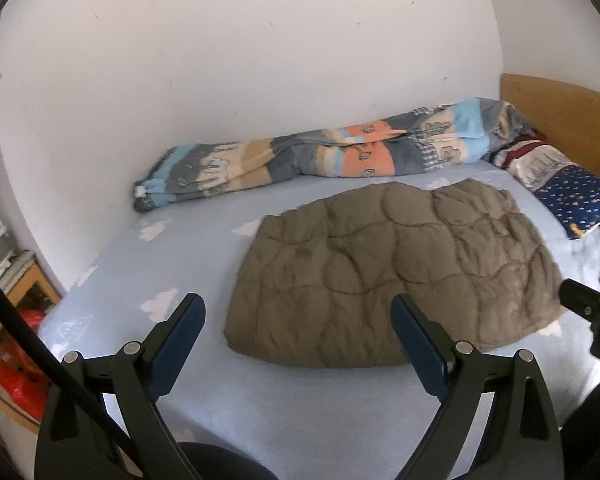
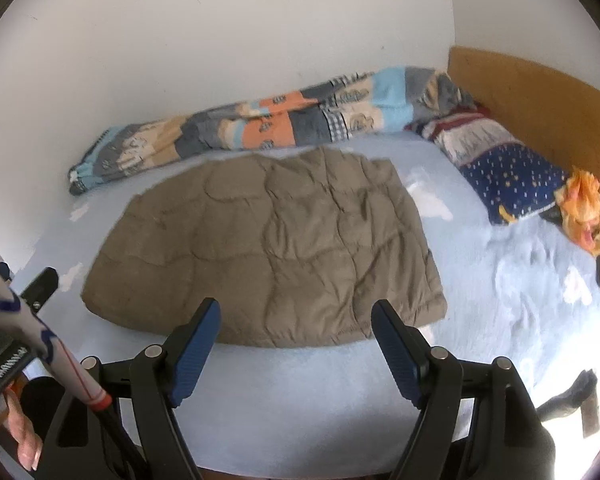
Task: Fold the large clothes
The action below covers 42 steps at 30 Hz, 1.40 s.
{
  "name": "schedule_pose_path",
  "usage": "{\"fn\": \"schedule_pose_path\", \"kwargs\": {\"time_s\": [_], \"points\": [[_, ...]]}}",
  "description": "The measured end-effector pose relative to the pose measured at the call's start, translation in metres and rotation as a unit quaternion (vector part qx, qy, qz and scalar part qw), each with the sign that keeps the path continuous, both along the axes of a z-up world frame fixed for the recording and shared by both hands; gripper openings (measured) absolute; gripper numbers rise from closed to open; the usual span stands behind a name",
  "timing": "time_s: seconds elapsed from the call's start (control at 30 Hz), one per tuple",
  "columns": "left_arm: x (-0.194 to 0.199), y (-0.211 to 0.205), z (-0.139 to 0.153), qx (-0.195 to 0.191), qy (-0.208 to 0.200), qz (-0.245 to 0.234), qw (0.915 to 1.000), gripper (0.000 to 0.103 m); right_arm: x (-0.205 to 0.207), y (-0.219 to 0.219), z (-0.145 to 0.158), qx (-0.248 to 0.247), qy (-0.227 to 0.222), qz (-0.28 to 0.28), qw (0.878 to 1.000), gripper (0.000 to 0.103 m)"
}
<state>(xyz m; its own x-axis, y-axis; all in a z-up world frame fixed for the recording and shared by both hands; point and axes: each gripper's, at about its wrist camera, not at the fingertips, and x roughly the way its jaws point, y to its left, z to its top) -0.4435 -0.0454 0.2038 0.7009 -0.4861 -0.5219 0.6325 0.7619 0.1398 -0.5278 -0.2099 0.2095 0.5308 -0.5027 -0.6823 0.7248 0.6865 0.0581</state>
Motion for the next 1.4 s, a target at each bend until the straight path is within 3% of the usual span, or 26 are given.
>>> {"fn": "schedule_pose_path", "kwargs": {"time_s": [0.1,0.4,0.77,1.4], "points": [[0.005,-0.006,-0.008,0.008,0.036,-0.010,0.9993,0.093,0.002,0.008,0.010,-0.013,-0.004,0.008,1.000,0.084],[0.025,-0.006,-0.036,0.026,0.059,0.024,0.9976,0.093,0.013,0.022,0.002,-0.037,0.017,0.018,0.999,0.085],[0.040,-0.010,-0.054,0.040,0.070,0.030,0.9963,0.093,0.040,0.035,-0.022,-0.048,0.062,0.036,0.996,0.085],[0.035,-0.016,-0.060,0.049,0.070,0.017,0.9962,0.093,0.045,0.030,-0.031,-0.040,0.076,0.030,0.996,0.088]]}}
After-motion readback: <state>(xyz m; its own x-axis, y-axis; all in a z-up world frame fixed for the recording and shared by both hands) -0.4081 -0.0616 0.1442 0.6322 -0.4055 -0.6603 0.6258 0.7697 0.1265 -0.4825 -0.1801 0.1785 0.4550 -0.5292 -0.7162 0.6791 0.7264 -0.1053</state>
